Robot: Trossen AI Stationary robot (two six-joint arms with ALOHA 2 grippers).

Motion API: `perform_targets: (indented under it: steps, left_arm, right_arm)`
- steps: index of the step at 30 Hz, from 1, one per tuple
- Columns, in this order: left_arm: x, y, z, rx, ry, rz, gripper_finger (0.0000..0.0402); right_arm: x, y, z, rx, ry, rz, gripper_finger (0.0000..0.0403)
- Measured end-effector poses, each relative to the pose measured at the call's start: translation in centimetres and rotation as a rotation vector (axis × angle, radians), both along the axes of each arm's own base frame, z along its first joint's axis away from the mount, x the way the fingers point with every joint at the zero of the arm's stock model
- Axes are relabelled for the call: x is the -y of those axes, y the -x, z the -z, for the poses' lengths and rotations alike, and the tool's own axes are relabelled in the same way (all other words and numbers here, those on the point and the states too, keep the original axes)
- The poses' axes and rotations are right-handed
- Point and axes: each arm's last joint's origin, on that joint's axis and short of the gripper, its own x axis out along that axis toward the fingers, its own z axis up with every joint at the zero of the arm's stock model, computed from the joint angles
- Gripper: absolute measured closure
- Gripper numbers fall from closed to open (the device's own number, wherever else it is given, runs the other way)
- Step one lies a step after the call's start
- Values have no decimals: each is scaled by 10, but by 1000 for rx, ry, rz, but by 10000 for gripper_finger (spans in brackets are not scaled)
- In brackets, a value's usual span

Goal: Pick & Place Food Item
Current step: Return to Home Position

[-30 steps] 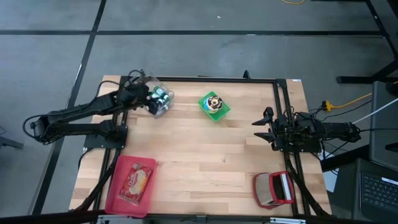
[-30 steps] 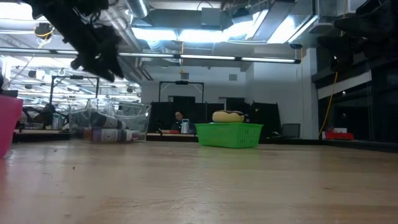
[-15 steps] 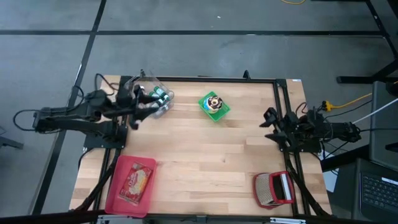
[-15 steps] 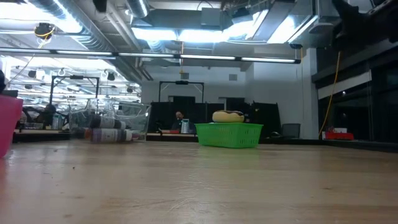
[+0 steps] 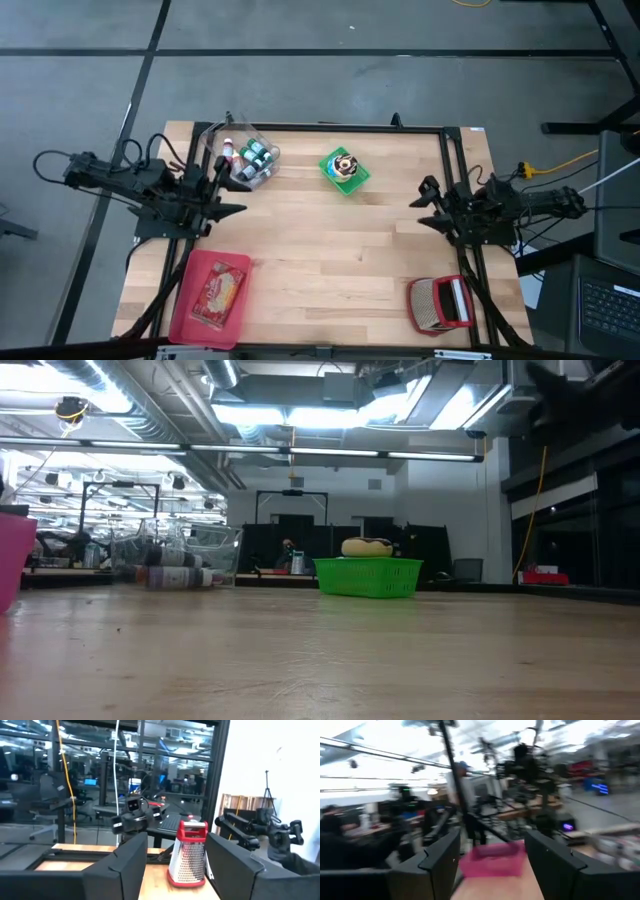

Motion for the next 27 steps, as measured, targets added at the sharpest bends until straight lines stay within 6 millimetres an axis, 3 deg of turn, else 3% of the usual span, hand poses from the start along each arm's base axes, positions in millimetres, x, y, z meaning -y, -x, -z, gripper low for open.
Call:
perform_targets:
  steps: [5,11,18,24,27]
  left_arm:
    - [4,0,1,-4,-61,31,208]
    - [7,0,2,-11,-69,74,208]
    - [10,1,2,-18,-23,154,208]
    - [12,-5,7,-82,98,187,208]
    - [17,-5,8,-66,-16,346,209]
  right_arm:
    - [3,-6,3,-39,0,136,176]
    - [7,-4,-7,32,-76,254,176]
    - [-2,0,-13,79,-99,-14,176]
    - [-1,0,-17,106,-172,21,176]
    - [-8,1,-14,144,93,-136,176]
